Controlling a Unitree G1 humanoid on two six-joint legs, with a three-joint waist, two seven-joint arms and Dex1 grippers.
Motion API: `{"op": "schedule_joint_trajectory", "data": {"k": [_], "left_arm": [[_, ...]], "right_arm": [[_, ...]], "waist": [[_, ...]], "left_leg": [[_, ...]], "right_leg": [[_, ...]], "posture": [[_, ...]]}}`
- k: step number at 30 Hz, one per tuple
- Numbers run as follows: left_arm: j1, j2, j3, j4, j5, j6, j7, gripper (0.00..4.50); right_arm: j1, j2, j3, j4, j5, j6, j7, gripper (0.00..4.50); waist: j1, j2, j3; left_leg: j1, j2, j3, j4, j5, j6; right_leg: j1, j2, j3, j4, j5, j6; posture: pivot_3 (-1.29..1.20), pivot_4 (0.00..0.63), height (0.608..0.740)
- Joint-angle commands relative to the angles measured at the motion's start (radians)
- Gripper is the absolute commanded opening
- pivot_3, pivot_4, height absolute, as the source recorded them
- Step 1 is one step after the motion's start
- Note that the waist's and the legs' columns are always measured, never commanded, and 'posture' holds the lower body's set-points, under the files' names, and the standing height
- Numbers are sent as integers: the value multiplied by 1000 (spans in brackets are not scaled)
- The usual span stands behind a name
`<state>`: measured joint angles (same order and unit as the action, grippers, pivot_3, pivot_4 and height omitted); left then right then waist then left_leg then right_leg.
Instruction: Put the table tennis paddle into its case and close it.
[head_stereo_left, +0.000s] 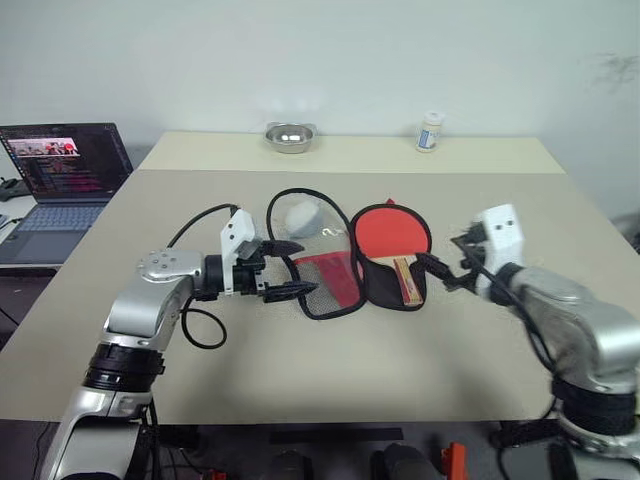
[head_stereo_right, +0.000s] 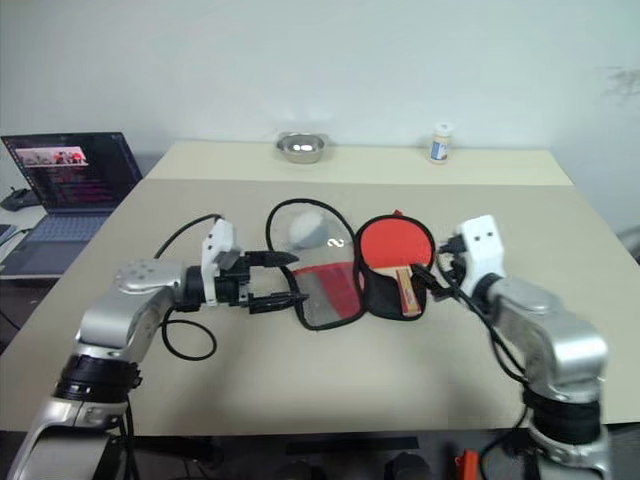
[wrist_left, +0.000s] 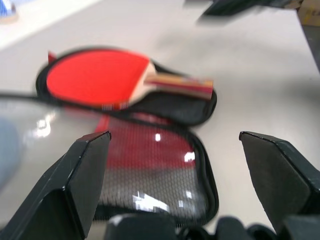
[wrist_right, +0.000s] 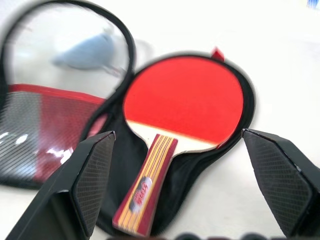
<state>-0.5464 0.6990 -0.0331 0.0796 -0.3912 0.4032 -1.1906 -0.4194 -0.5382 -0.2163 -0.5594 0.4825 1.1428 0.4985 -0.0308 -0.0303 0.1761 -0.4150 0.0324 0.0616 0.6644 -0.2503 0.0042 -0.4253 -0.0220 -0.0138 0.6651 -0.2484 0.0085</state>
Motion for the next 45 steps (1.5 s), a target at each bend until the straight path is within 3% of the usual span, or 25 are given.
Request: {"op": "schedule_joint_trajectory", "data": {"k": [1, 7, 17, 28, 33, 40, 45], "left_arm": [[11, 59, 14, 41, 55, -73, -17, 4500], [-27, 85, 15, 159, 104, -127, -18, 4500], [-110, 87, -21, 418, 241, -278, -8, 4500], [-361, -193, -49, 747, 283, -350, 55, 4500], [-468, -287, -52, 783, 265, -350, 7, 4500], [-621, -492, -41, 865, 252, -379, 28, 4500], [-656, -554, -35, 963, 277, -437, 74, 4500]], "right_arm": [[28, -107, -107, -100, 165, 22, 157, 4453], [83, -286, -245, -184, 388, 34, 310, 4453], [155, -425, -290, -144, 410, -48, 302, 4453], [168, -480, -248, -123, 402, -105, 292, 4453], [190, -506, -276, -122, 414, -111, 291, 4453], [234, -542, -324, -100, 402, -114, 301, 4453], [232, -532, -308, -79, 403, -103, 254, 4453]], "waist": [[-1, 0, 0], [5, -1, 0], [7, -2, 0], [31, -4, -1], [32, -5, 0], [34, -5, 0], [24, -5, 0]], "left_leg": [[1, 1, 0, 0, 0, 0], [4, 0, -1, 0, 0, 0], [4, 0, 0, 0, 0, 0], [1, -2, -1, 3, 0, 0], [-1, -2, -2, 3, 0, 0], [-1, -3, -2, 4, 0, 0], [0, -3, -2, 4, 0, 1]], "right_leg": [[0, 0, 0, 0, 0, 0], [4, 0, -1, 0, -3, 4], [5, -2, 0, -1, -2, 4], [4, 0, -2, -1, -1, 3], [3, 0, -3, -2, 0, 0], [4, 0, -3, -2, 0, 1], [4, 1, -1, -1, -2, 5]], "posture": [[0, 150, 740], [0, 150, 740], [0, 150, 740], [0, 150, 740], [0, 150, 740], [0, 150, 740], [0, 150, 740]]}}
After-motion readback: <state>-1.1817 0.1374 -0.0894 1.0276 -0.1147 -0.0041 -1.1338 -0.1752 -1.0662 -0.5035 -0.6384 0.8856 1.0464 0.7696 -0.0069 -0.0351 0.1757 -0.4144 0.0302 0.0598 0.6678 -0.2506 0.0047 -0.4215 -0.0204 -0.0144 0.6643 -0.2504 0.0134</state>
